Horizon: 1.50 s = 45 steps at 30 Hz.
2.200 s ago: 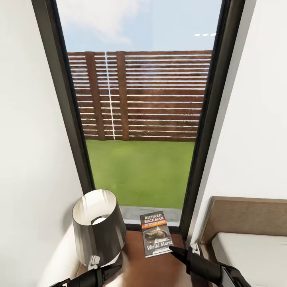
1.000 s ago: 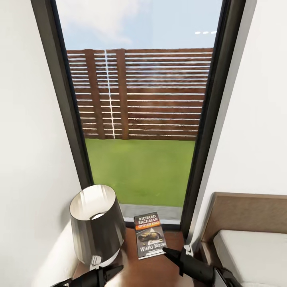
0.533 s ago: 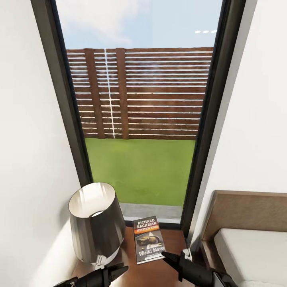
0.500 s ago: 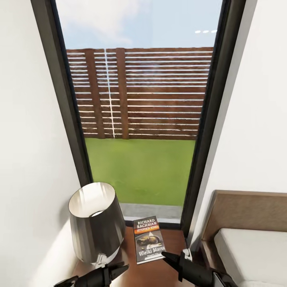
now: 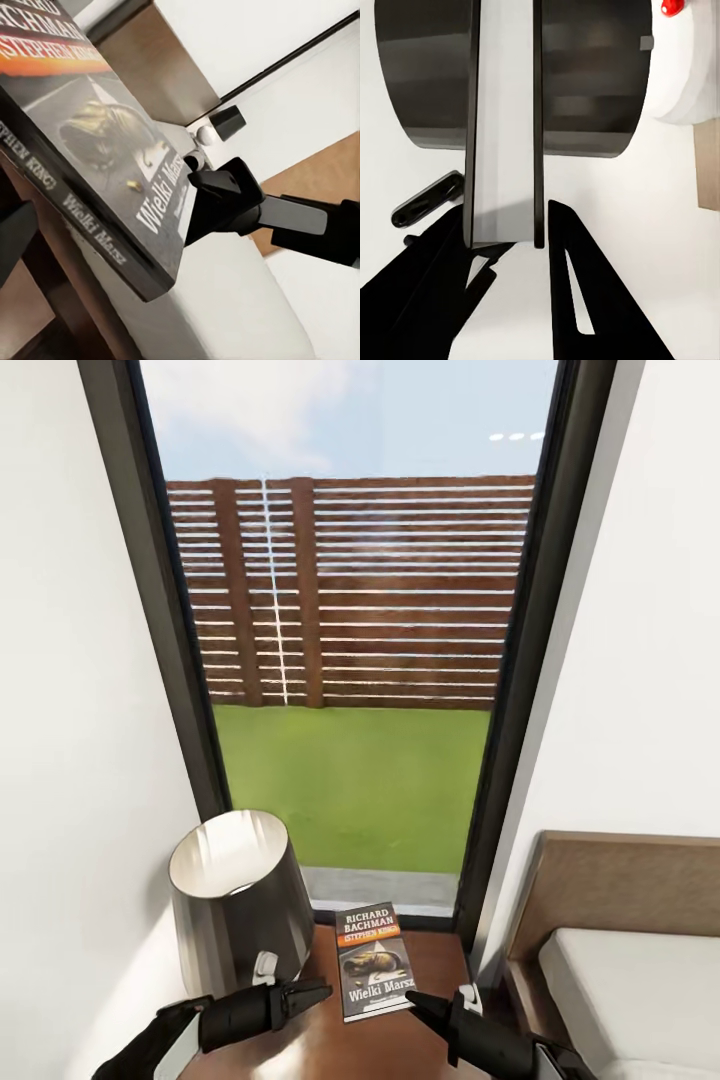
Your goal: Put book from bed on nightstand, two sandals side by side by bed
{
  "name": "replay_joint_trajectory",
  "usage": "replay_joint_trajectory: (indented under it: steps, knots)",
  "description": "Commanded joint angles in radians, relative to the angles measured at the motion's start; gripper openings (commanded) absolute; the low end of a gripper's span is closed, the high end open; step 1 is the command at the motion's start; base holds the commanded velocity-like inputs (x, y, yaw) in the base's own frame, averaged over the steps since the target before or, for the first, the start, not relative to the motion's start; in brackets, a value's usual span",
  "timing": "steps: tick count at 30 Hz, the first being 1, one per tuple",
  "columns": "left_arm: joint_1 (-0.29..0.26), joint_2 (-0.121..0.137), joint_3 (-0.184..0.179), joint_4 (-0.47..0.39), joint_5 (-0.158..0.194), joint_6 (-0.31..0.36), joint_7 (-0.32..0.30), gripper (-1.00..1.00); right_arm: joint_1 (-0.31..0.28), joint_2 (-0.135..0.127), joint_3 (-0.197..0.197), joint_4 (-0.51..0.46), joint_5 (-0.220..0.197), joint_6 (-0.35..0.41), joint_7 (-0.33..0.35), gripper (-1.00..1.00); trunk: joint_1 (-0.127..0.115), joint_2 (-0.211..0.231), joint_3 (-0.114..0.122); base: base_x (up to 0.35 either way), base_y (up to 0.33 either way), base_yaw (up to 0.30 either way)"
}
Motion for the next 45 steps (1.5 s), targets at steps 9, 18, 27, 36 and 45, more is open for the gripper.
replay_joint_trajectory:
  steps: [9,18,27,36,45]
  knots:
    - [-0.001,0.003,-0.012,-0.036,0.011,0.022,-0.001,1.00,-0.001,0.000,-0.005,0.003,-0.002,0.007,-0.003,-1.00,0.035,-0.064,-0.029,0.000,0.000,0.000]
    - [-0.001,0.001,-0.017,-0.032,0.011,0.022,0.003,1.00,-0.001,-0.003,-0.011,0.004,-0.007,0.007,-0.089,-1.00,0.069,-0.127,-0.058,0.000,0.000,0.000]
    - [-0.001,0.000,-0.019,-0.028,0.011,0.020,0.006,1.00,-0.001,-0.007,-0.012,0.002,-0.012,0.008,-0.115,-1.00,0.104,-0.190,-0.086,0.000,0.000,0.000]
    - [-0.001,0.000,-0.019,-0.021,0.011,0.019,0.008,1.00,-0.001,-0.008,-0.012,0.002,-0.013,0.009,-0.115,-1.00,0.138,-0.253,-0.114,0.000,0.000,0.000]
    - [-0.001,0.000,-0.018,0.005,0.010,0.018,0.008,1.00,-0.001,-0.008,-0.011,0.002,-0.013,0.009,-0.114,-1.00,0.173,-0.316,-0.142,0.000,0.000,0.000]
